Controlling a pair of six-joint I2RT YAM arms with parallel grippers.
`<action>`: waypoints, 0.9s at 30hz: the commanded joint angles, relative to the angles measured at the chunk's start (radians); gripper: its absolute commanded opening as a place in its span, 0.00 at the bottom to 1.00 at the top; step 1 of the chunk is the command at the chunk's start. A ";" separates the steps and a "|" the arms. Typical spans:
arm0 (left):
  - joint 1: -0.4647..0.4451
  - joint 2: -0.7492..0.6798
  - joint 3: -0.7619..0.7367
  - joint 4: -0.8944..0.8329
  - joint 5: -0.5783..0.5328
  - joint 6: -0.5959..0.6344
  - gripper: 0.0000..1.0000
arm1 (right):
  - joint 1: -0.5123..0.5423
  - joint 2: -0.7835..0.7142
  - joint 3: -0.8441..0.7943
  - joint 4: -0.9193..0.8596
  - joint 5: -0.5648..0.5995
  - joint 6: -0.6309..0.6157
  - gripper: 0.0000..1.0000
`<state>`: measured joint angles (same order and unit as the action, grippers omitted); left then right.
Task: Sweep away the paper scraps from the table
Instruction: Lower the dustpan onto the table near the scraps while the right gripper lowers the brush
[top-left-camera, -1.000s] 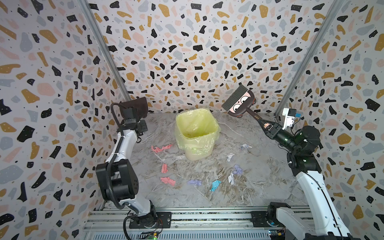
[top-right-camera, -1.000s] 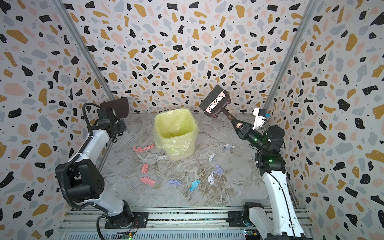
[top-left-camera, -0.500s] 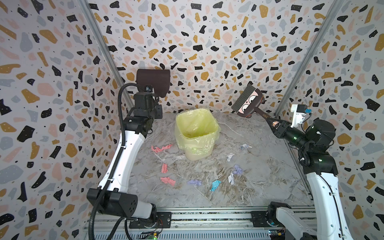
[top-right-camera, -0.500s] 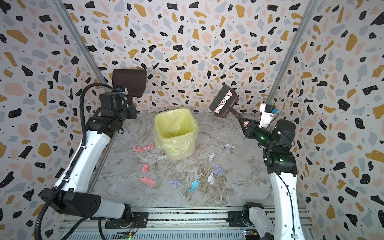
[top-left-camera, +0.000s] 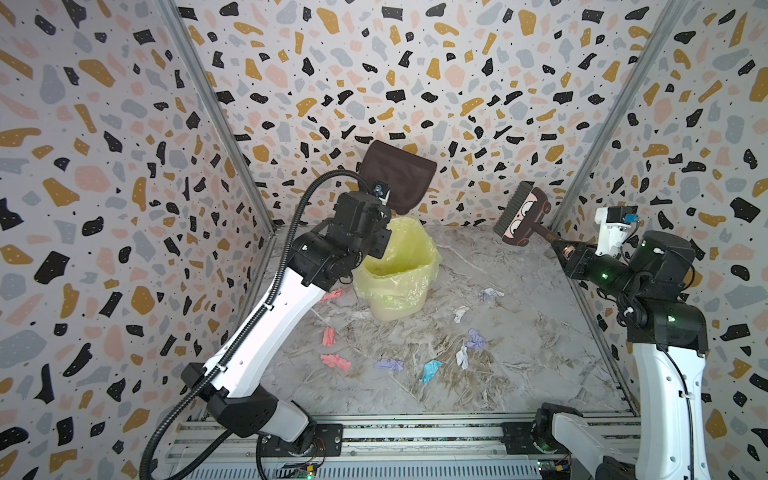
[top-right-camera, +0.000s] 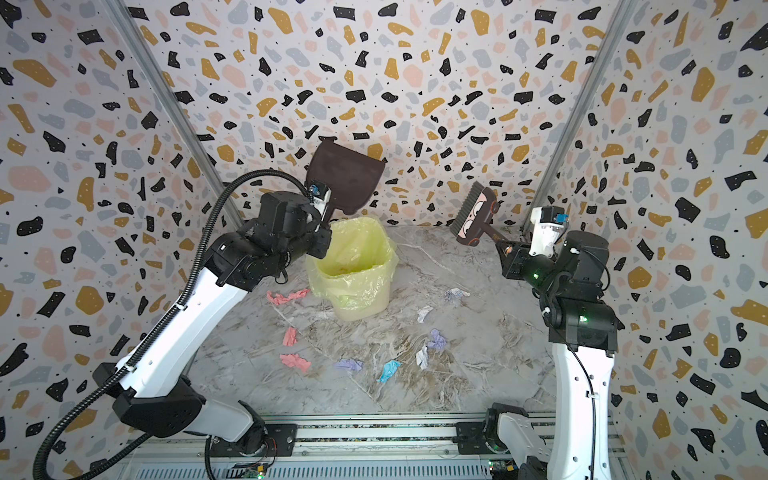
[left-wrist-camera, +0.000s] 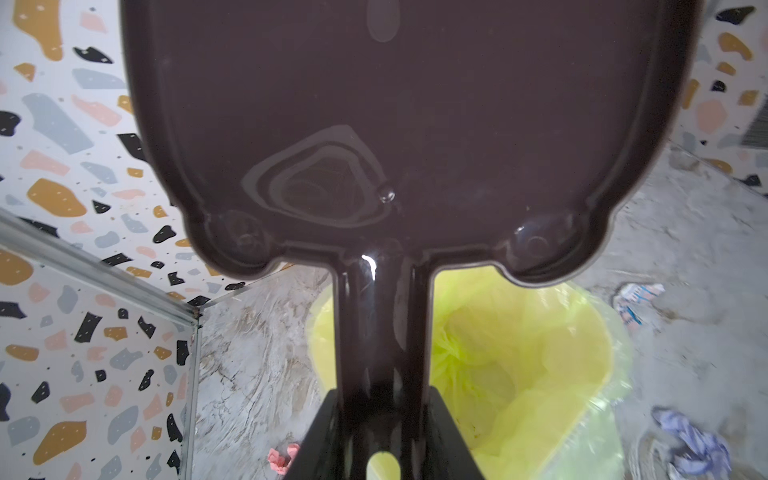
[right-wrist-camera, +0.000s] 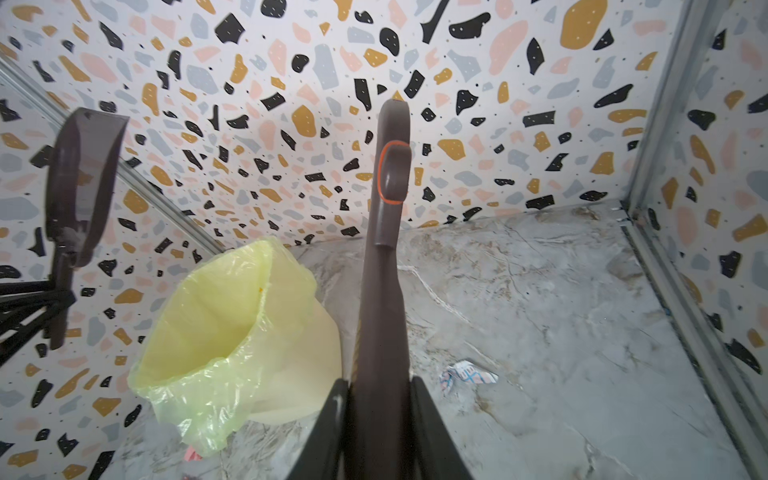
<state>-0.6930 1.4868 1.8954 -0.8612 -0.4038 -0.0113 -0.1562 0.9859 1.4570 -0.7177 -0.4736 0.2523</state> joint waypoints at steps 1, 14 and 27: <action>-0.073 -0.003 0.009 -0.063 -0.048 -0.017 0.00 | -0.003 -0.006 0.053 -0.096 0.087 -0.078 0.00; -0.356 -0.026 -0.257 -0.157 0.052 -0.155 0.00 | 0.004 -0.039 0.009 -0.286 0.183 -0.133 0.00; -0.553 -0.072 -0.576 -0.175 0.211 -0.264 0.00 | 0.334 0.019 -0.014 -0.391 0.477 -0.064 0.00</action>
<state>-1.2270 1.4624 1.3525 -1.0126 -0.2356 -0.2356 0.0853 0.9874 1.4376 -1.0821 -0.1322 0.1513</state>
